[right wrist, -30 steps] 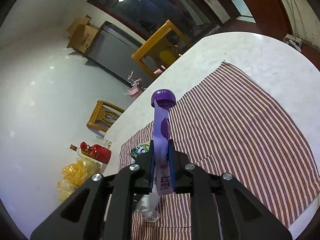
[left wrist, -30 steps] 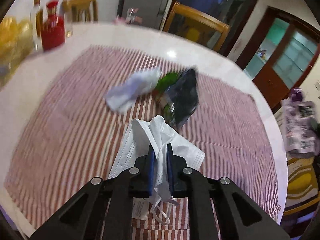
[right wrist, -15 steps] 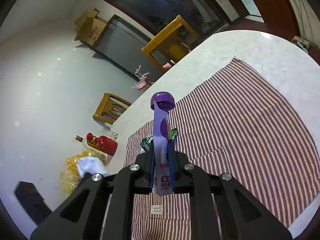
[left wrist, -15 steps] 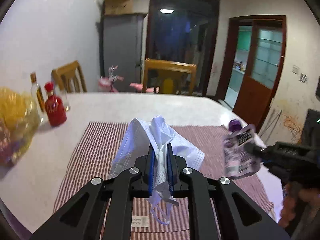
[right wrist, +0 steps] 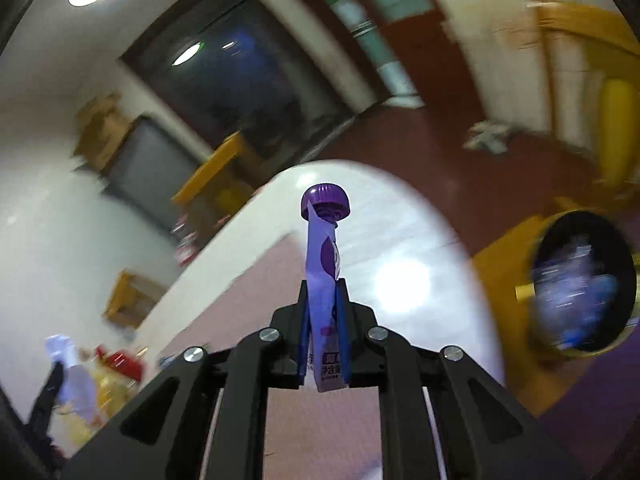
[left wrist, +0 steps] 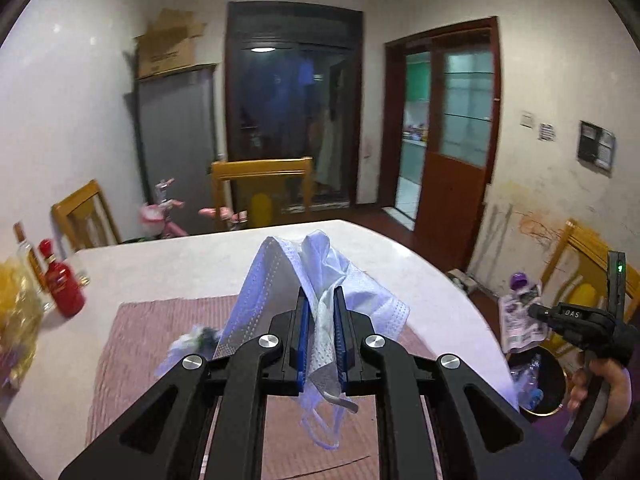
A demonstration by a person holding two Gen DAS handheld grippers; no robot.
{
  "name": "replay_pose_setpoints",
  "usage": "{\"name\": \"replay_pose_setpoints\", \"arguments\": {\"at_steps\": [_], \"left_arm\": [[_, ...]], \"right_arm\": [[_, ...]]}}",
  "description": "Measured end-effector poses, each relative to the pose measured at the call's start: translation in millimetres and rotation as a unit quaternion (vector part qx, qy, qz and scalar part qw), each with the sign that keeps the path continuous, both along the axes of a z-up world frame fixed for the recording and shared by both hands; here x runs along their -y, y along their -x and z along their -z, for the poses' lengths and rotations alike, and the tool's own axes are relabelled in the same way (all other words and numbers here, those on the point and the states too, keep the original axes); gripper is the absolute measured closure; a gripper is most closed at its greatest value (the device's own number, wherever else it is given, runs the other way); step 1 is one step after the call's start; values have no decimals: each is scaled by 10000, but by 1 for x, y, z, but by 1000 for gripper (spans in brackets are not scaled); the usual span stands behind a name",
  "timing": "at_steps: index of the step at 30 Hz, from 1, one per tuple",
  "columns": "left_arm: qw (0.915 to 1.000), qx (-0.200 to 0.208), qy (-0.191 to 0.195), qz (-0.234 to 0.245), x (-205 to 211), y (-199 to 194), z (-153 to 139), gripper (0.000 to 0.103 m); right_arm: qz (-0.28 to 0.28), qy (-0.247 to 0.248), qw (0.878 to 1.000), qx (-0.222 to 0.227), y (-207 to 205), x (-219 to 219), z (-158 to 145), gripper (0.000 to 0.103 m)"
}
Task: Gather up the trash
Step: 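Carry the purple pouch over the black bin and open the right tool, then lower the white face mask into the black bin and open the left tool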
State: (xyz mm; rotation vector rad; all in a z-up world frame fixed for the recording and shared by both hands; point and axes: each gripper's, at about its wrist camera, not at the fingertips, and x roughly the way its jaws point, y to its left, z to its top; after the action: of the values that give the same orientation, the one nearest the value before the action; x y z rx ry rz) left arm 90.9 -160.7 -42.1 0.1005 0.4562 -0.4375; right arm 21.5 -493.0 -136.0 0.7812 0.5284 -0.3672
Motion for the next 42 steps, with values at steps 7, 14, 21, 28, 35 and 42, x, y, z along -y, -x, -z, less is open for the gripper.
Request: {"name": "replay_pose_setpoints", "arguments": {"at_steps": [7, 14, 21, 28, 35, 42], "left_arm": [[9990, 0, -128, 439, 57, 12, 2, 93], [9972, -16, -339, 661, 89, 17, 9, 93], [9957, -52, -448, 813, 112, 22, 13, 93], [9880, -79, -550, 1442, 154, 35, 26, 93], [9605, -347, -526, 2710, 250, 64, 69, 93], [9163, -1110, -879, 3747, 389, 93, 158, 93]], "right_arm": [[1100, -76, 9916, -680, 59, 96, 54, 90], [1540, -292, 9737, -1651, 68, 146, 123, 88], [1828, -358, 9679, -1687, 83, 156, 130, 34], [1938, -513, 9744, -1014, 121, 151, 110, 32], [2468, 123, 9648, -897, 156, 140, 82, 29], [3117, 343, 9480, -553, 203, 138, 56, 24]]}}
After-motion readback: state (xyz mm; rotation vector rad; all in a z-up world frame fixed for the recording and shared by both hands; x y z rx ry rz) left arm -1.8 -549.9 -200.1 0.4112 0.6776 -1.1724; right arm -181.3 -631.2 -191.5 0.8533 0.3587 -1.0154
